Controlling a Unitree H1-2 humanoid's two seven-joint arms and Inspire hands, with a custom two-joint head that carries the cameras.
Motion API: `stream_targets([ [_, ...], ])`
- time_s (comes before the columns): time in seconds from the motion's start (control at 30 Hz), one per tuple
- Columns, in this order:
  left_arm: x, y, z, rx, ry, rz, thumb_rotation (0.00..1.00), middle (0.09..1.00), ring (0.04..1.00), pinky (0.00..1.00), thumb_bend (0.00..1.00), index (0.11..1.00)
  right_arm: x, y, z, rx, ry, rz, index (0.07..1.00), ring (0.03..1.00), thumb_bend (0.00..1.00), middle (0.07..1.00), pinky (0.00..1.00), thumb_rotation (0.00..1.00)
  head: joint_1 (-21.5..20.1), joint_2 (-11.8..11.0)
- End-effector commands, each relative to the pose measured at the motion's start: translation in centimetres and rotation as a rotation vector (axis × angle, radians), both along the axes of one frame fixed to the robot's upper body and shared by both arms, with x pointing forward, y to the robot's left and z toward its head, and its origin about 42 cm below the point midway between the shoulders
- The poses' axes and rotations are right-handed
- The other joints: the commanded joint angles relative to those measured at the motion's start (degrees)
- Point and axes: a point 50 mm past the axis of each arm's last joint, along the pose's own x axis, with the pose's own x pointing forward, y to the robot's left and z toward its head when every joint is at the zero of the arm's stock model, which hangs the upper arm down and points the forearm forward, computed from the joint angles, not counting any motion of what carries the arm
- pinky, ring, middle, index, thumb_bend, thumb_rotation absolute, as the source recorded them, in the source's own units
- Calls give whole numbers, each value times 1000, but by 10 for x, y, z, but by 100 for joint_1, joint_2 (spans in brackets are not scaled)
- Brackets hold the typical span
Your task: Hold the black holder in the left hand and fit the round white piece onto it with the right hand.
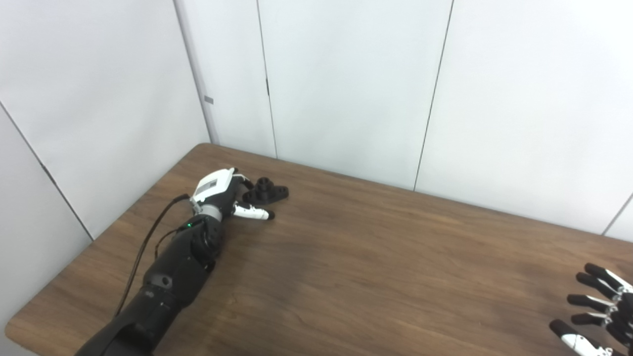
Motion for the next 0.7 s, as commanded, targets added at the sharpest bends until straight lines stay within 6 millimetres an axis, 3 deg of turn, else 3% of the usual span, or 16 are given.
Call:
stream_targets([
  [0.0, 10, 10, 23, 36, -62, 12, 351, 1000, 1000, 1000, 974, 762, -1, 0, 18, -10, -70, 4, 823, 680, 418, 801, 543, 0, -13, 17],
  [0.27, 11, 11, 16, 15, -44, 28, 324, 1000, 1000, 1000, 922, 766, -5, -2, 20, -2, -69, 5, 818, 676, 417, 797, 541, 0, -9, 50],
  [0.67, 12, -10, 3, -159, -10, -16, 193, 1000, 1000, 960, 805, 771, -8, 0, 22, -21, -80, 2, 824, 674, 384, 800, 547, 0, -75, 119],
])
